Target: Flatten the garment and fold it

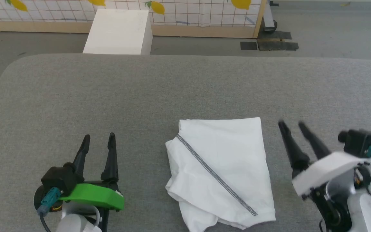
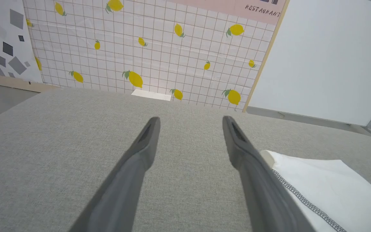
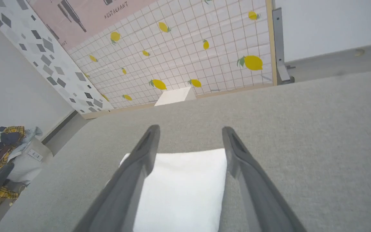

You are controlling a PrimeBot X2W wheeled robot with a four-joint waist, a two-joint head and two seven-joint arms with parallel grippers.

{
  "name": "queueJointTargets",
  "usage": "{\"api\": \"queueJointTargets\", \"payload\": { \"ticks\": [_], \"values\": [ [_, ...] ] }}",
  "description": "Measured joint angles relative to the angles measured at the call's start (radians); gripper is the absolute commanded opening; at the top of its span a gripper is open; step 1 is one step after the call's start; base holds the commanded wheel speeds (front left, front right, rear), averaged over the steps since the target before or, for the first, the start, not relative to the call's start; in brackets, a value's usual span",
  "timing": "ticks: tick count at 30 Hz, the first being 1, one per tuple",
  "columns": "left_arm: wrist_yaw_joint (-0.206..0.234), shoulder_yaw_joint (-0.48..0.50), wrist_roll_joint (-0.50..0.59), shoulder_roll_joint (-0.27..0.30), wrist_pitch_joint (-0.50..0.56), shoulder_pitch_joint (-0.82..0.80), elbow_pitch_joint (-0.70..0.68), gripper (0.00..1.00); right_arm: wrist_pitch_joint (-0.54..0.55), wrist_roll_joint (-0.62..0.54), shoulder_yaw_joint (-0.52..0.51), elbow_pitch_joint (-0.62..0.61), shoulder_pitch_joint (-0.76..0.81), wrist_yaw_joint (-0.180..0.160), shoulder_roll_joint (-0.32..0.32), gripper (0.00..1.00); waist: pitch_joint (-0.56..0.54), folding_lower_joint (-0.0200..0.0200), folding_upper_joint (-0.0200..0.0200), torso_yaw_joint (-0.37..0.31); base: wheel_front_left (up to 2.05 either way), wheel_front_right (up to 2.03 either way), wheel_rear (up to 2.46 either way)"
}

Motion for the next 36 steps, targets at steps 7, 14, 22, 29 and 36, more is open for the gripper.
{"api": "queueJointTargets", "payload": {
  "ticks": [7, 14, 22, 29, 36],
  "values": [
    [0.000, 0.006, 0.018, 0.000, 0.000, 0.000, -0.018, 1.00, 0.121, 0.183, -0.031, 0.176, 0.046, 0.000, 0.001, 1.00, 0.010, 0.0000, 0.0000, -0.010, 0.00, 0.00, 0.00],
    [0.000, -0.007, 0.020, -0.001, 0.000, -0.008, -0.018, 1.00, 0.191, 0.231, 0.001, 0.338, -0.009, 0.000, 0.001, 1.00, 0.025, 0.0000, 0.0000, 0.009, 0.00, 0.00, 0.00],
    [0.000, -0.007, 0.020, -0.001, 0.000, -0.009, -0.009, 1.00, 0.238, 0.212, 0.071, 0.466, -0.113, 0.000, 0.000, 1.00, 0.039, 0.0000, 0.0000, 0.036, 0.00, 0.00, 0.00],
    [0.000, -0.002, 0.020, -0.002, 0.000, -0.009, -0.004, 1.00, 0.263, 0.099, 0.091, 0.467, -0.142, 0.000, 0.001, 0.00, 0.041, 0.0000, 0.0000, 0.036, 0.00, 0.00, 0.00],
    [0.000, 0.019, 0.021, -0.001, 0.000, -0.009, -0.023, 1.00, 0.323, -0.236, 0.120, 0.337, -0.173, 0.000, -0.003, 0.00, 0.052, 0.0000, 0.0000, -0.016, 0.00, 0.00, 0.00]
  ]
}}
